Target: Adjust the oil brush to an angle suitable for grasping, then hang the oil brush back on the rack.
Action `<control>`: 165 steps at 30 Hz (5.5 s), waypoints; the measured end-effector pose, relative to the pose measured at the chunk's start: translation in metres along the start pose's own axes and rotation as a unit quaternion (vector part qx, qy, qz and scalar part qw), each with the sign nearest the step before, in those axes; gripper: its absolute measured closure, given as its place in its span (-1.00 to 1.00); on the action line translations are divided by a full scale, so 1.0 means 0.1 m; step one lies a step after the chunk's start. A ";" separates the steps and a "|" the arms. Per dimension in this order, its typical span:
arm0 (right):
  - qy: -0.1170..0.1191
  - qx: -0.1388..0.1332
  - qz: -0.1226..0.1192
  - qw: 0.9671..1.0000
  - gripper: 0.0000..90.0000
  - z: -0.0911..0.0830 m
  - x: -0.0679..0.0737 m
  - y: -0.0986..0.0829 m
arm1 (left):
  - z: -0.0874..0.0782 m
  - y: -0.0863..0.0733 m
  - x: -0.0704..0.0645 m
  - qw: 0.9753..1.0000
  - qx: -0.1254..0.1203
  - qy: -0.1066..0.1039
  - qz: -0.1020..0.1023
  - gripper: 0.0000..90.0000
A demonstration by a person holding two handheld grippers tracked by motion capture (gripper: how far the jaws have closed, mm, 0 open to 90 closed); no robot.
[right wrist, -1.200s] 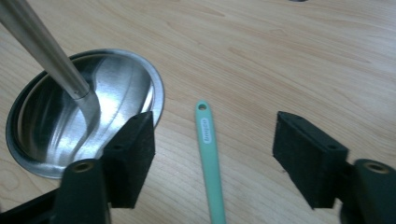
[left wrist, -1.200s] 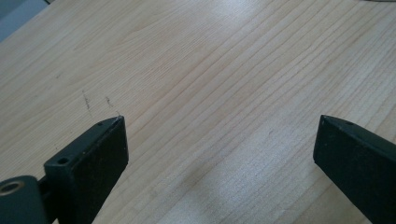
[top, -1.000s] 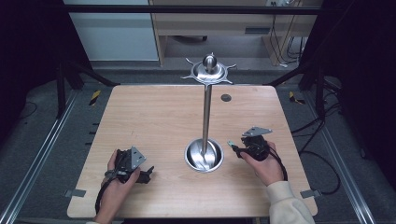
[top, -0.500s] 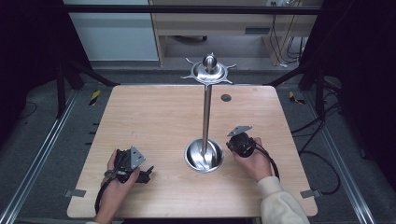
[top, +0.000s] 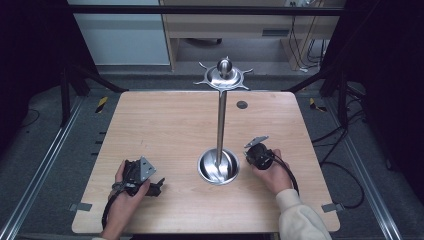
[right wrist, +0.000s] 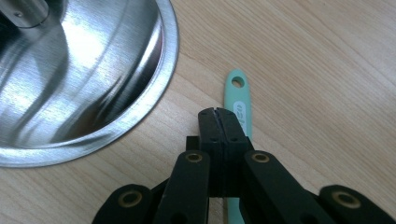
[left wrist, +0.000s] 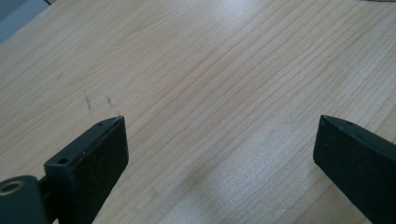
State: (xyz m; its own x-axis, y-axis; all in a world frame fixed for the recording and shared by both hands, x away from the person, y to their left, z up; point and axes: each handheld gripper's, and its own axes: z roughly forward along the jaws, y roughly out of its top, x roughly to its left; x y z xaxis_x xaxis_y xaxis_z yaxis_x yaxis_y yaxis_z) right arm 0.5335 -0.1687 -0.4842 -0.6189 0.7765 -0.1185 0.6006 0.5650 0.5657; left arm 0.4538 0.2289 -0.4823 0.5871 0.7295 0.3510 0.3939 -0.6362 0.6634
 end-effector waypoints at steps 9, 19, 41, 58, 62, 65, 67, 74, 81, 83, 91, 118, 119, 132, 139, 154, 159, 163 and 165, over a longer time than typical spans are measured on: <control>-0.024 0.006 0.040 0.999 1.00 -0.02 -0.14 -0.04 | 0.00 0.00 0.00 1.000 0.000 0.000 0.001 -0.94; 0.007 -0.021 0.096 0.995 0.81 -0.29 -0.24 -0.06 | -0.01 -0.01 -0.01 1.000 -0.001 0.000 0.000 -0.94; 0.015 0.169 0.075 0.983 0.58 -0.36 -0.31 -0.05 | -0.03 -0.01 -0.01 1.000 -0.003 0.000 -0.003 -0.94; 0.037 0.202 0.098 0.974 0.74 -0.26 -0.42 -0.13 | -0.02 -0.01 -0.01 1.000 -0.003 -0.001 -0.002 -0.94; 0.040 0.205 0.098 0.973 0.78 -0.25 -0.42 -0.12 | -0.02 -0.01 -0.01 1.000 -0.003 -0.001 -0.003 -0.94; 0.039 0.207 0.100 0.972 0.81 -0.25 -0.42 -0.12 | -0.02 -0.01 -0.01 1.000 -0.003 -0.001 -0.002 -0.94; 0.039 0.205 0.101 0.973 0.82 -0.25 -0.41 -0.12 | -0.02 -0.01 -0.01 1.000 -0.003 -0.001 -0.003 -0.94; 0.036 0.177 0.126 0.975 0.83 -0.42 -0.50 -0.11 | -0.02 -0.01 0.00 1.000 -0.003 -0.002 -0.005 -0.94; 0.045 0.081 0.142 0.985 0.83 -0.89 -0.64 0.06 | -0.01 0.00 -0.01 1.000 -0.005 -0.004 -0.005 -0.94; 0.052 0.035 0.146 0.987 0.83 -1.06 -0.68 0.12 | -0.01 0.01 -0.01 1.000 -0.009 -0.003 -0.010 -0.94; 0.051 -0.085 0.159 0.982 0.83 -1.47 -0.73 0.22 | -0.13 -0.05 0.03 0.999 -0.015 0.019 -0.023 -0.94; 0.053 -0.248 0.147 0.956 0.83 -2.13 -0.60 0.11 | -0.17 -0.08 0.17 0.998 -0.031 0.028 -0.048 -0.94; 0.053 -0.252 0.146 0.955 0.83 -2.15 -0.60 0.11 | -0.17 -0.08 0.17 0.998 -0.031 0.028 -0.049 -0.94; 0.064 -0.292 0.140 0.944 0.83 -2.34 -0.55 0.09 | -0.17 -0.09 0.18 0.998 -0.033 0.029 -0.053 -0.94; 0.074 -0.308 0.125 0.940 0.83 -2.43 -0.47 0.13 | -0.17 -0.09 0.18 0.998 -0.033 0.030 -0.052 -0.94; 0.098 -0.327 0.091 0.936 0.83 -2.52 -0.30 0.21 | -0.16 -0.08 0.17 0.998 -0.031 0.029 -0.048 -0.94; 0.101 -0.326 0.085 0.936 0.83 -2.51 -0.25 0.24 | -0.16 -0.08 0.17 0.998 -0.030 0.028 -0.047 -0.94; 0.103 -0.328 0.079 0.936 0.83 -2.51 -0.23 0.26 | -0.17 -0.08 0.18 0.998 -0.031 0.028 -0.048 -0.94; 0.103 -0.327 0.077 0.936 0.83 -2.50 -0.21 0.27 | -0.17 -0.08 0.18 0.998 -0.030 0.028 -0.047 -0.94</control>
State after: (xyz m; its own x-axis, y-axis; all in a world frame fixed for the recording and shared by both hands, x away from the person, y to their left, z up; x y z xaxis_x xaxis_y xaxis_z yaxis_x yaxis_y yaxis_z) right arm 0.4362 -0.2398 -0.2625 -0.6752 0.7264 0.1283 0.2947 0.1062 0.9497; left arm 0.4493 0.2509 -0.4705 0.5079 0.7996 0.3206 0.4009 -0.5488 0.7335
